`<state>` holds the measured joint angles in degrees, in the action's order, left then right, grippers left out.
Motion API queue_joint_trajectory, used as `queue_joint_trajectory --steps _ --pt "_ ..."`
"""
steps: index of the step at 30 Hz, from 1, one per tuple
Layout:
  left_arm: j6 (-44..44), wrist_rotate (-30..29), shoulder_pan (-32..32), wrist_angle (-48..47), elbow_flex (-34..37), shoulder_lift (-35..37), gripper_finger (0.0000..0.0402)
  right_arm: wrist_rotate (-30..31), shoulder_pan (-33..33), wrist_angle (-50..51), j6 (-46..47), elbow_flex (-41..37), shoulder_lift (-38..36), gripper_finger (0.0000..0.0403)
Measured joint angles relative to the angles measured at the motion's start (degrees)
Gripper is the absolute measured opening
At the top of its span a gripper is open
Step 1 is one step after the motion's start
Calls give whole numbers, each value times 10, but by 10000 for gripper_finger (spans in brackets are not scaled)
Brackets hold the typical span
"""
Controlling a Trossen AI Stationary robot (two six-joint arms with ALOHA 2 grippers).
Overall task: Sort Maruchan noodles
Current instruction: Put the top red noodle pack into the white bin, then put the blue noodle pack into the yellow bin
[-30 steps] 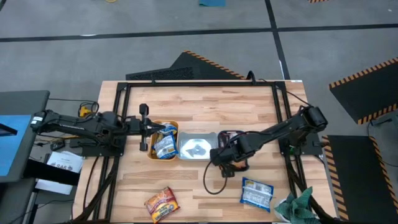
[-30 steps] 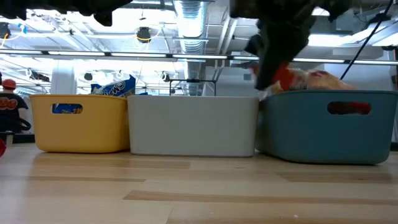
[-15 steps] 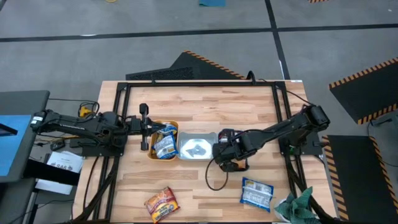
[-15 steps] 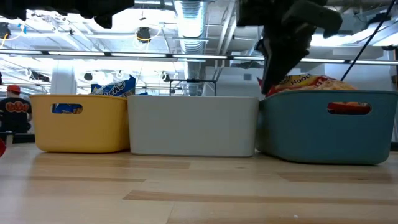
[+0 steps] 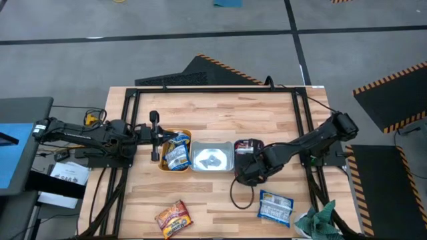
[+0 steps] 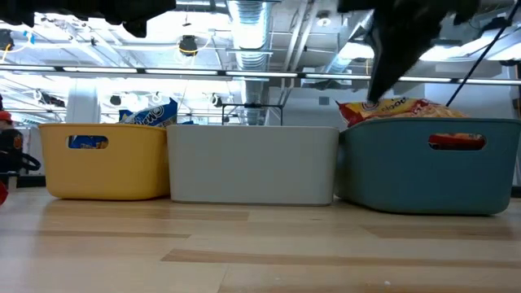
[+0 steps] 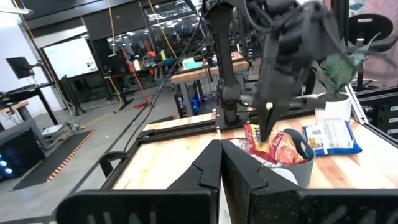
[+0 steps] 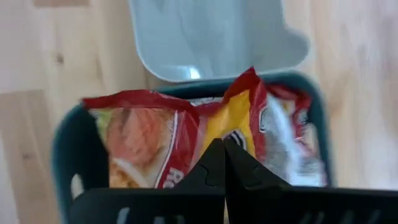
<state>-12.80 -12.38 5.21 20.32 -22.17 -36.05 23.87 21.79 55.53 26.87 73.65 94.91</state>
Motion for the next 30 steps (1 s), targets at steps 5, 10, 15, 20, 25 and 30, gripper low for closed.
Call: queue_joint_trajectory --steps 5,10,15,20,25,30 --pt "0 -1 0 -1 0 -3 0 -34 -12 -13 -7 1 15 9" --pt "0 -5 0 -1 0 -8 0 -91 -23 -43 -42 -1 37 9" --pt "0 -5 0 0 0 -7 0 -118 -36 -36 -58 -1 58 9" --pt "0 -5 0 -2 0 -7 0 -69 -32 -29 -58 -1 29 9" --pt "0 -5 0 -3 0 -7 0 66 3 -35 -51 0 -24 10" --pt "0 -5 0 -4 0 -7 0 166 34 -34 -33 0 -56 24"
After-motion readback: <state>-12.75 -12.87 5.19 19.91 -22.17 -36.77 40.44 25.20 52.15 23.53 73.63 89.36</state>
